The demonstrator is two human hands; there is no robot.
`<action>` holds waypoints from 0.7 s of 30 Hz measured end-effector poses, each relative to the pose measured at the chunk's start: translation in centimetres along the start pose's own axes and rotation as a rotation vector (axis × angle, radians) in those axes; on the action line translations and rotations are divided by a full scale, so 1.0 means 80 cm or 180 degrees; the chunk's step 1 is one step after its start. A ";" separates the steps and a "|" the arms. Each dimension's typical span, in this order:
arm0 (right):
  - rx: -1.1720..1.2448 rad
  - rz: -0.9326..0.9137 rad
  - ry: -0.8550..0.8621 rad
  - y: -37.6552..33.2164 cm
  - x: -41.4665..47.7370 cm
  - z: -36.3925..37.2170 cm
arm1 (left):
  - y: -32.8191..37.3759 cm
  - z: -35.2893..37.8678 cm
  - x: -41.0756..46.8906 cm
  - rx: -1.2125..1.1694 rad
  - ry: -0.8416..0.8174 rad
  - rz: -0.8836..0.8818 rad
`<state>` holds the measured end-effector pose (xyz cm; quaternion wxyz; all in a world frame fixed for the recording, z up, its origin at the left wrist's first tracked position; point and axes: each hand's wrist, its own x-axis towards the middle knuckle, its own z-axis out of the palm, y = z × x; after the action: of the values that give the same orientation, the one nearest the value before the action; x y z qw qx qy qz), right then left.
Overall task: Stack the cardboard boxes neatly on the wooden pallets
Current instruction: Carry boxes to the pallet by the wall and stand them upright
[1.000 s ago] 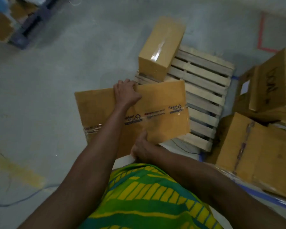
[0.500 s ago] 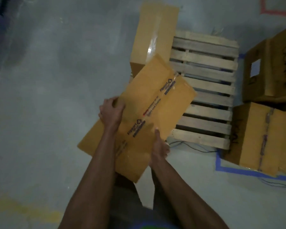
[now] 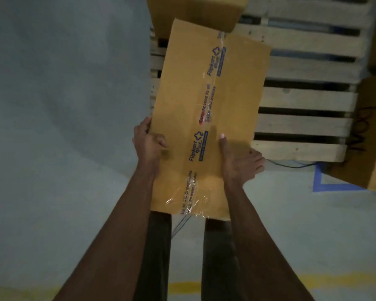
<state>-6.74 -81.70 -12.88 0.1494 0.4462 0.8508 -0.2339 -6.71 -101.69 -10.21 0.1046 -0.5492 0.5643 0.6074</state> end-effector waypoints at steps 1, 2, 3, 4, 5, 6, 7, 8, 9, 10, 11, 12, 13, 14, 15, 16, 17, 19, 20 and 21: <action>0.0039 0.0019 -0.0084 0.002 0.007 0.015 | -0.004 -0.002 0.011 -0.0035 -0.0097 -0.0013; 0.0037 0.0043 -0.0202 0.004 0.013 0.027 | -0.008 -0.005 0.019 -0.0038 -0.0235 -0.0067; 0.0003 0.0052 -0.0342 0.006 0.018 0.037 | -0.014 -0.008 0.026 -0.0021 -0.0372 -0.0118; -0.0038 0.0050 -0.0509 0.009 0.021 0.044 | -0.018 -0.013 0.029 0.0088 -0.0484 -0.0192; -0.0072 0.0029 -0.0689 0.013 0.022 0.049 | -0.025 -0.020 0.034 0.0286 -0.0570 -0.0249; -0.0108 -0.0008 -0.0859 0.016 0.019 0.051 | -0.037 -0.029 0.043 0.0486 -0.0658 -0.0288; -0.0156 -0.0055 -0.0981 0.019 0.016 0.051 | -0.046 -0.038 0.049 0.0643 -0.0772 -0.0345; -0.0211 -0.0100 -0.1041 0.020 0.012 0.051 | -0.054 -0.045 0.056 0.0770 -0.0877 -0.0383; -0.0245 -0.0137 -0.1048 0.019 0.008 0.050 | -0.057 -0.048 0.063 0.0851 -0.0963 -0.0393; -0.0247 -0.0169 -0.1020 0.015 0.004 0.047 | -0.045 -0.047 0.055 0.0977 -0.1009 -0.0415; -0.0228 -0.0206 -0.0990 0.010 0.001 0.044 | -0.031 -0.045 0.050 0.1040 -0.1021 -0.0356; -0.0194 -0.0240 -0.0959 0.004 0.001 0.042 | -0.021 -0.042 0.050 0.1000 -0.1031 -0.0326; -0.0154 -0.0258 -0.0934 -0.002 0.002 0.040 | -0.012 -0.039 0.050 0.1006 -0.1081 -0.0261; -0.0115 -0.0265 -0.0916 -0.007 0.006 0.040 | -0.007 -0.036 0.054 0.1047 -0.1110 -0.0164; -0.0078 -0.0272 -0.0913 -0.012 0.012 0.041 | 0.000 -0.031 0.057 0.1080 -0.1127 -0.0076; -0.0048 -0.0272 -0.0932 -0.017 0.020 0.042 | 0.005 -0.026 0.063 0.1115 -0.1122 -0.0044; -0.0015 -0.0267 -0.0967 -0.021 0.029 0.045 | 0.010 -0.020 0.065 0.1119 -0.1112 0.0008; 0.0149 -0.0187 -0.1075 -0.026 0.045 0.048 | 0.013 -0.009 0.068 0.1155 -0.1037 0.0136; 0.0303 -0.0087 -0.1124 -0.028 0.052 0.050 | 0.011 -0.005 0.068 0.1185 -0.0965 0.0215; 0.0469 0.0039 -0.1150 -0.029 0.058 0.051 | 0.006 0.000 0.069 0.1242 -0.0892 0.0277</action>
<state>-11.08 -81.87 -17.85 0.2680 0.4119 0.7880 -0.3710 -9.13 -104.60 -14.24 0.2598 -0.4042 0.6740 0.5611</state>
